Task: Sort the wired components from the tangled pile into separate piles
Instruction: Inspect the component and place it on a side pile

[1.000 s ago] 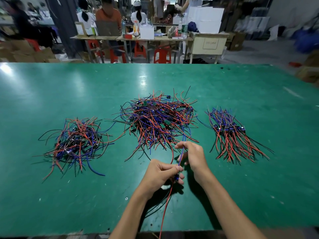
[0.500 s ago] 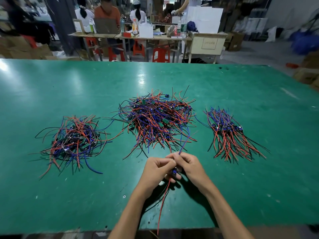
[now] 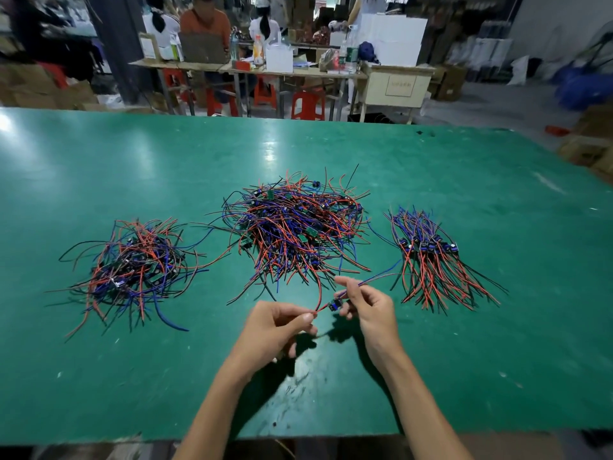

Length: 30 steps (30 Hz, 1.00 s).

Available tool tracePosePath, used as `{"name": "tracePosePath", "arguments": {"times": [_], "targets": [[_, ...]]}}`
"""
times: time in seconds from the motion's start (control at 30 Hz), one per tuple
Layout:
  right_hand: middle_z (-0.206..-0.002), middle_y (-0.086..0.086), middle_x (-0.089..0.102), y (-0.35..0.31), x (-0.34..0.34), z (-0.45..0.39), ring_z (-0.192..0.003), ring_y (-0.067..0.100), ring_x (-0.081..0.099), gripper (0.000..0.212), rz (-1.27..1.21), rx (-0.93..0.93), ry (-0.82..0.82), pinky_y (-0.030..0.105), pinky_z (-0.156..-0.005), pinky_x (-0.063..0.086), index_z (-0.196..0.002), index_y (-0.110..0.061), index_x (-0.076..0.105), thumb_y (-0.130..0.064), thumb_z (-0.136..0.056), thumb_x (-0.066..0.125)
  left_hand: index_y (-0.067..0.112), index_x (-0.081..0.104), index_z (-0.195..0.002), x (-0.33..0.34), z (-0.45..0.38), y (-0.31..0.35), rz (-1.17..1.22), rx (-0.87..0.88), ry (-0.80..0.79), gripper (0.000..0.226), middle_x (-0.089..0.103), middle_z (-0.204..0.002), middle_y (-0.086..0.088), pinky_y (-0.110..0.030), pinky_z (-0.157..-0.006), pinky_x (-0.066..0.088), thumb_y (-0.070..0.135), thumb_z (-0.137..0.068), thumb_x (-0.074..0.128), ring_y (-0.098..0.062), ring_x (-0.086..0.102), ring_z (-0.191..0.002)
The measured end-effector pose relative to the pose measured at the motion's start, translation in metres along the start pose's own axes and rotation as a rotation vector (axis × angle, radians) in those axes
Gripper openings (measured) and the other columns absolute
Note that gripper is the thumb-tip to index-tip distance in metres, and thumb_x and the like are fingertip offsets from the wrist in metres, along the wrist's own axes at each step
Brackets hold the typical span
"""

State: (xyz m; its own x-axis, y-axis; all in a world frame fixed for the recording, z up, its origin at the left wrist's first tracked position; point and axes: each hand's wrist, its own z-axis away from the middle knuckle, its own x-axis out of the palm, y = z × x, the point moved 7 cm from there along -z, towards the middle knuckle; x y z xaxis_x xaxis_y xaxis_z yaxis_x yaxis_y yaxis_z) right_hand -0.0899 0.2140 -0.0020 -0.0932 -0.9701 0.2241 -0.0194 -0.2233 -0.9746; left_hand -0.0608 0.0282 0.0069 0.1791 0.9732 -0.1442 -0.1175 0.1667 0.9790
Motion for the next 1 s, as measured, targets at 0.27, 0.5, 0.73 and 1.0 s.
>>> {"name": "tracePosePath", "arguments": {"times": [0.27, 0.5, 0.73, 1.0], "targets": [[-0.09, 0.008, 0.072, -0.004, -0.009, -0.001, -0.049, 0.007, 0.049, 0.043, -0.301, 0.057, -0.113, 0.012, -0.054, 0.044, -0.135, -0.013, 0.059, -0.018, -0.092, 0.061, 0.031, 0.083, -0.081, -0.005, 0.016, 0.029, -0.202, 0.38, 0.271, 0.022, 0.076, -0.077, 0.018, -0.033, -0.067, 0.059, 0.01, -0.075, 0.087, -0.011, 0.073, -0.07], [-0.104, 0.011, 0.075, -0.002, -0.007, 0.0, -0.067, 0.005, 0.056, 0.044, -0.32, 0.087, -0.144, 0.013, -0.069, 0.049, -0.14, -0.017, 0.053, -0.014, -0.096, 0.057, 0.038, 0.081, -0.086, -0.009, 0.02, 0.029, -0.222, 0.476, 0.37, 0.032, 0.075, -0.08, 0.023, -0.012, -0.068, 0.051, 0.01, -0.072, 0.089, -0.004, 0.071, -0.073], [-0.099, 0.01, 0.079, -0.001, -0.008, -0.001, -0.092, 0.008, 0.072, 0.031, -0.219, 0.048, 0.045, 0.024, -0.087, 0.046, -0.108, -0.015, 0.065, -0.035, -0.085, 0.066, 0.038, 0.077, -0.102, -0.003, 0.012, 0.018, -0.302, 0.412, 0.311, 0.012, 0.073, -0.075, 0.024, -0.025, -0.075, 0.054, 0.034, -0.091, 0.073, -0.001, 0.072, -0.075], [-0.094, 0.01, 0.079, -0.002, -0.012, -0.001, -0.062, 0.025, 0.073, 0.022, -0.099, -0.02, 0.21, 0.028, -0.055, 0.06, -0.106, -0.013, 0.065, -0.03, -0.093, 0.065, 0.036, 0.075, -0.1, -0.018, 0.004, -0.005, -0.023, 0.215, 0.345, 0.013, 0.075, -0.066, 0.001, -0.015, -0.063, 0.051, 0.035, -0.087, 0.076, -0.009, 0.071, -0.064]]}}
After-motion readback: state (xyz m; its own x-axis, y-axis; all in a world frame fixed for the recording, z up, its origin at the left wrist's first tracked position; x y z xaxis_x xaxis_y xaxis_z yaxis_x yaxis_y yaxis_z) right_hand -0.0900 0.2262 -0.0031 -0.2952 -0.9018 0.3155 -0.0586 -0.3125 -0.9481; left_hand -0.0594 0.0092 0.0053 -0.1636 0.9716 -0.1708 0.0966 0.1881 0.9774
